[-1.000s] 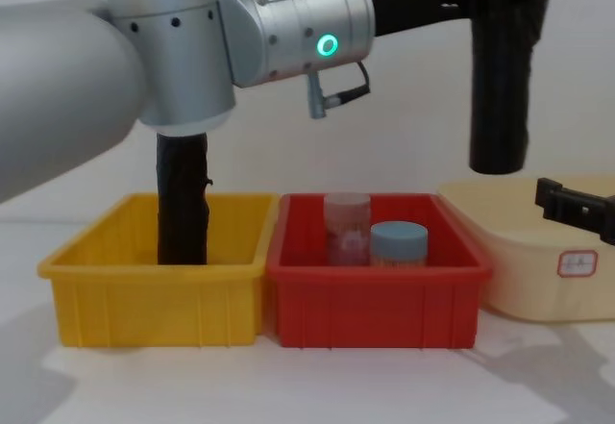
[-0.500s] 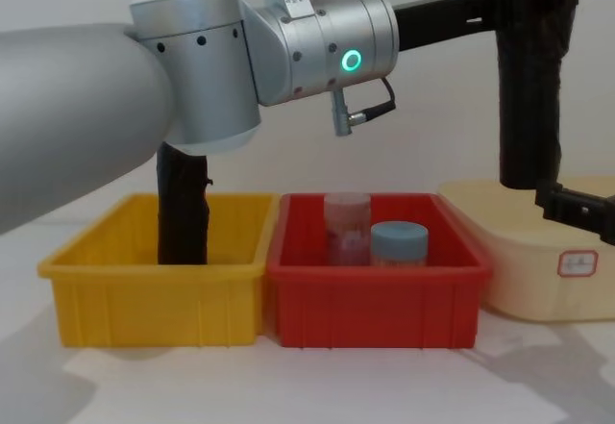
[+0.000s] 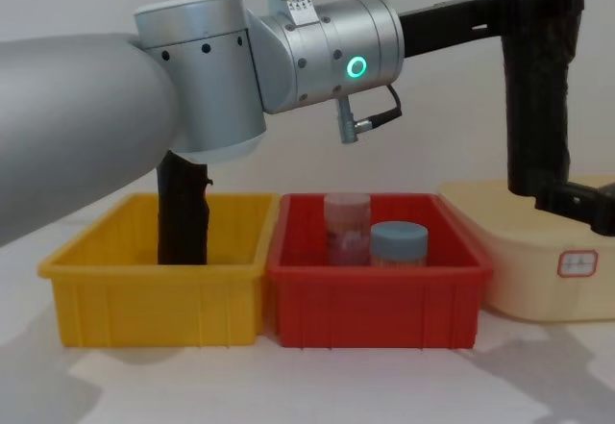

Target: Pick up the garbage bag with the one hand and transfer it to the other hand.

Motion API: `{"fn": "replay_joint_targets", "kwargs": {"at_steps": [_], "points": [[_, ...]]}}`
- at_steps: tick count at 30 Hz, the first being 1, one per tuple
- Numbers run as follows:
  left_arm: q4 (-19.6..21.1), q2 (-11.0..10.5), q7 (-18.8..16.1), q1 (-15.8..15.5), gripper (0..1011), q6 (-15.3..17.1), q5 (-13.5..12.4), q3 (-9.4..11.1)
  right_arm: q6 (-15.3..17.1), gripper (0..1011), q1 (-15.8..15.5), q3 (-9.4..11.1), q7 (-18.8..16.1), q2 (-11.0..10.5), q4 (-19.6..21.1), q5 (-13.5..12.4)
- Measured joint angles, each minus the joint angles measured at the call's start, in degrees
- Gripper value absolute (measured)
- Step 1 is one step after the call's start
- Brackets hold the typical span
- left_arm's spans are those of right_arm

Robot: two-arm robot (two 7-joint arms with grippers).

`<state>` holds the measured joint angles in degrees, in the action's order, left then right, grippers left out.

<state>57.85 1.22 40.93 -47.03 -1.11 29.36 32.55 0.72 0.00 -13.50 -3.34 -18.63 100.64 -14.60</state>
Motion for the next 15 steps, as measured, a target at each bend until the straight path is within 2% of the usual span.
{"fn": "replay_joint_targets", "kwargs": {"at_steps": [15], "points": [[0.0,0.07,-0.02,0.13,531,0.14,0.29,0.06,-0.81,1000,2.9,-1.65,0.64,1.81,-2.32,3.29]]}}
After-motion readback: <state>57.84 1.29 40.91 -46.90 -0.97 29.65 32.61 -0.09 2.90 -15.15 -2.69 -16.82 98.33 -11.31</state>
